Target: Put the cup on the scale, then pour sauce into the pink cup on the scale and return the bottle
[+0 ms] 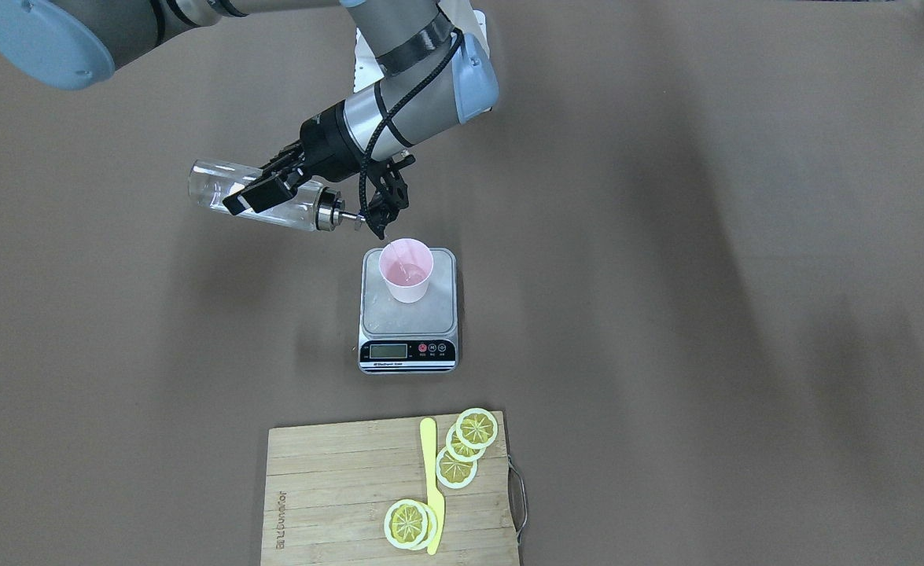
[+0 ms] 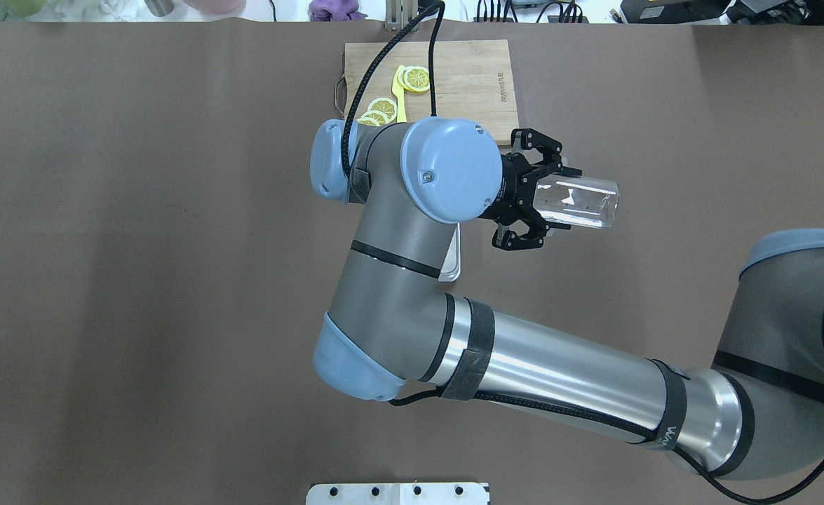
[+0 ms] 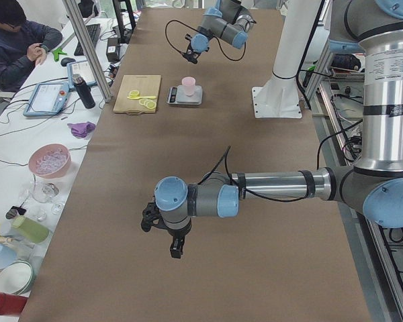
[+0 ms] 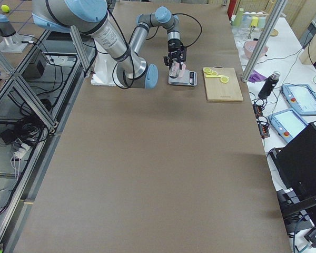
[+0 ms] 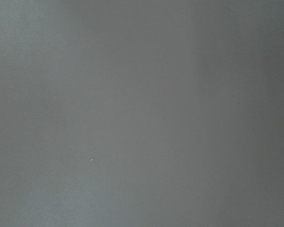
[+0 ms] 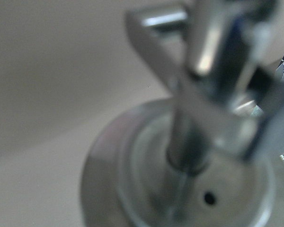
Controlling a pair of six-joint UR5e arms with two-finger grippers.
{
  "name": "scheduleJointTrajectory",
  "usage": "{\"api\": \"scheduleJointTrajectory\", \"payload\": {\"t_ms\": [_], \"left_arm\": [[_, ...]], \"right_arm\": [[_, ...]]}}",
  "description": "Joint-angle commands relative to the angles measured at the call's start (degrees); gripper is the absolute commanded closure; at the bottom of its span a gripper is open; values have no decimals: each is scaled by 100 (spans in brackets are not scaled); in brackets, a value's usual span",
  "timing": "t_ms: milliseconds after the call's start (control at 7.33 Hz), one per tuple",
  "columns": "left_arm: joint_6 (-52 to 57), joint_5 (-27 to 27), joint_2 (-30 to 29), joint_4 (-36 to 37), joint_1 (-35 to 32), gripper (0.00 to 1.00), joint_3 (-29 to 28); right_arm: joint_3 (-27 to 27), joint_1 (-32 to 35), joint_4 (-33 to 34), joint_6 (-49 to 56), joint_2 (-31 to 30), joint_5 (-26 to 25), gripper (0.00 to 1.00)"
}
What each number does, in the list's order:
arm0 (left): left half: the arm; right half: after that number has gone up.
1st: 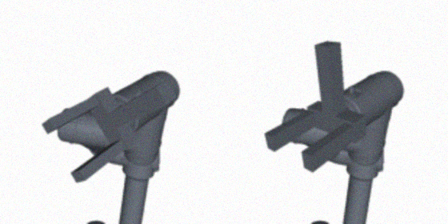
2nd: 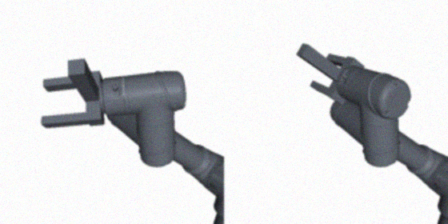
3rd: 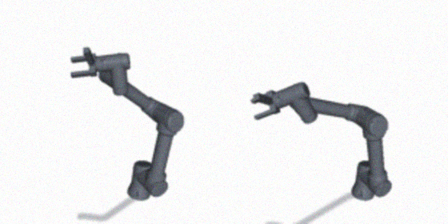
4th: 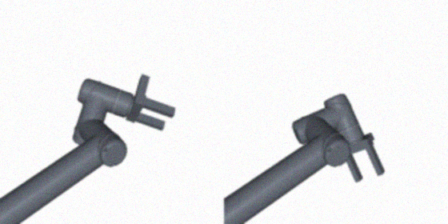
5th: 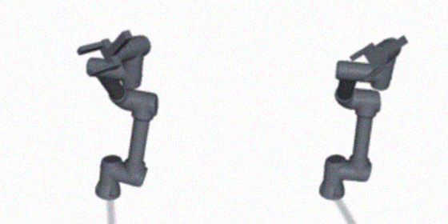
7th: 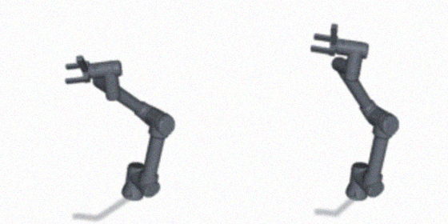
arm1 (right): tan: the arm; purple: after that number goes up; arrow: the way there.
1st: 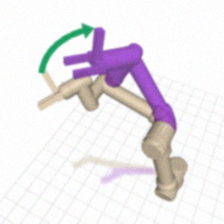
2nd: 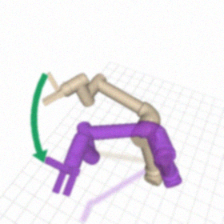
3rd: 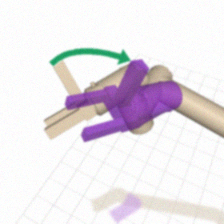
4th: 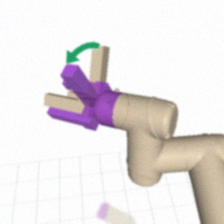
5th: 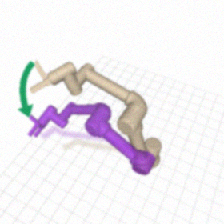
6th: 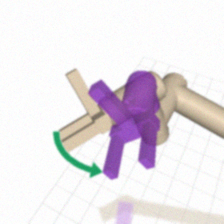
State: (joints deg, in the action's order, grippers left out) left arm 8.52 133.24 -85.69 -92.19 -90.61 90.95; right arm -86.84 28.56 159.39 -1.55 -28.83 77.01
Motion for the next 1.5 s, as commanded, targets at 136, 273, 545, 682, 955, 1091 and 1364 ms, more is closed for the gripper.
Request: {"api": "scheduleJointTrajectory", "payload": {"t_ms": [136,273,545,682,955,1091,1364], "left_arm": [[0,0,0,-18,0,1,1],[0,0,0,-27,0,1,1],[0,0,0,-27,0,1,10],[0,0,0,-35,0,1,10],[0,17,0,-44,0,1,28],[0,18,0,-53,0,1,28],[0,18,0,-62,0,1,28]], "right_arm": [[-70,9,-205,-29,-9,16,100],[-70,18,-380,-29,-35,25,100],[-236,44,-810,-29,-210,33,100],[-594,53,-1004,-29,-489,51,100],[-1298,227,-1757,-29,-1113,304,100],[-1692,420,-2310,31,-1447,654,100],[-2343,553,-3321,111,-2202,772,100]]}}
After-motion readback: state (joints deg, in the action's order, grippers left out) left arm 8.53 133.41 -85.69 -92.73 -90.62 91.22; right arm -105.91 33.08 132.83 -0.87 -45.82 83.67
